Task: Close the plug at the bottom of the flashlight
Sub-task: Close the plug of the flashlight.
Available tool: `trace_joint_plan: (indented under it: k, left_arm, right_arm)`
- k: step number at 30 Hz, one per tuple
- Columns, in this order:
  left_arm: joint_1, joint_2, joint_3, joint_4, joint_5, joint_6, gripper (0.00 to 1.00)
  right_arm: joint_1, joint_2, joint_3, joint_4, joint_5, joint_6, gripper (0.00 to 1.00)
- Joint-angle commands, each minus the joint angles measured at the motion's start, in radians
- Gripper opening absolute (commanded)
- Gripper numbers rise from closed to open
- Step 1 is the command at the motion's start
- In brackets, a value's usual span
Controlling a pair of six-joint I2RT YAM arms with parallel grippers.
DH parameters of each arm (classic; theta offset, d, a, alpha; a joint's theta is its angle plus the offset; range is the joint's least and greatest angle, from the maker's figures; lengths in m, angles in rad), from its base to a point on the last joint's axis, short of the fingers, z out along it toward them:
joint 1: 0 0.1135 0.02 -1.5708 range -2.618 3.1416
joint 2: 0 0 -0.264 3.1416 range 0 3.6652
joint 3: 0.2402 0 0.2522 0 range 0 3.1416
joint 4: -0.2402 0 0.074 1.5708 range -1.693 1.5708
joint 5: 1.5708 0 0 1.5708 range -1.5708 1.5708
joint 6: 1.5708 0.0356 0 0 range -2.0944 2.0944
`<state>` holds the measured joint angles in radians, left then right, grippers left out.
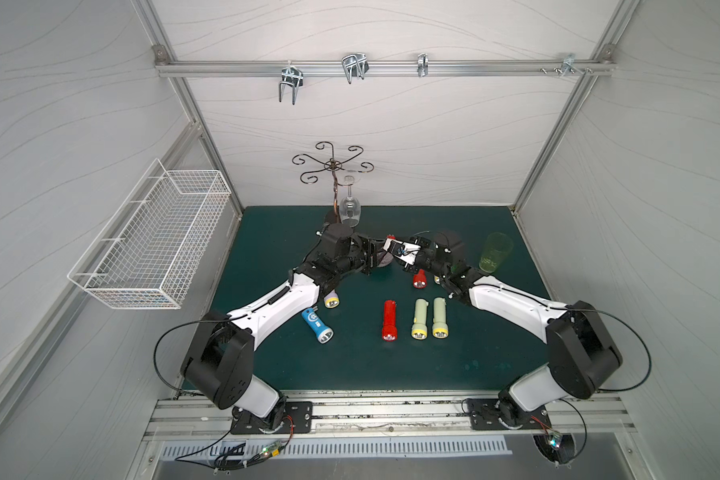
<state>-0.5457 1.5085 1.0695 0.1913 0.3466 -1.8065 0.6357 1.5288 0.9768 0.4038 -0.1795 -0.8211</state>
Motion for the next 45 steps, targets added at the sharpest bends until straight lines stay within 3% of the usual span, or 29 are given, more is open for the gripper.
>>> trace_joint_plan:
  k: [1, 13, 33, 37, 45]
  left_arm:
    - [-0.030, 0.030, 0.070, 0.094, 0.099, -0.017, 0.22]
    - [-0.015, 0.024, -0.001, 0.139, 0.080, -0.031, 0.18]
    - [0.131, -0.043, -0.229, 0.181, 0.076, 0.061, 0.19]
    - [0.165, -0.042, -0.229, 0.152, 0.096, 0.161, 0.19]
    - [0.236, -0.052, -0.195, 0.000, 0.094, 0.484, 0.19]
  right_arm:
    - [0.051, 0.003, 0.046, 0.047, -0.157, -0.023, 0.00]
    - [0.046, -0.018, -0.013, 0.102, -0.067, 0.007, 0.00]
    - [0.044, -0.100, -0.123, 0.122, 0.151, 0.128, 0.00]
    - [0.047, -0.128, -0.146, 0.109, 0.198, 0.163, 0.00]
    - [0.048, -0.200, -0.158, -0.080, 0.340, 0.319, 0.00]
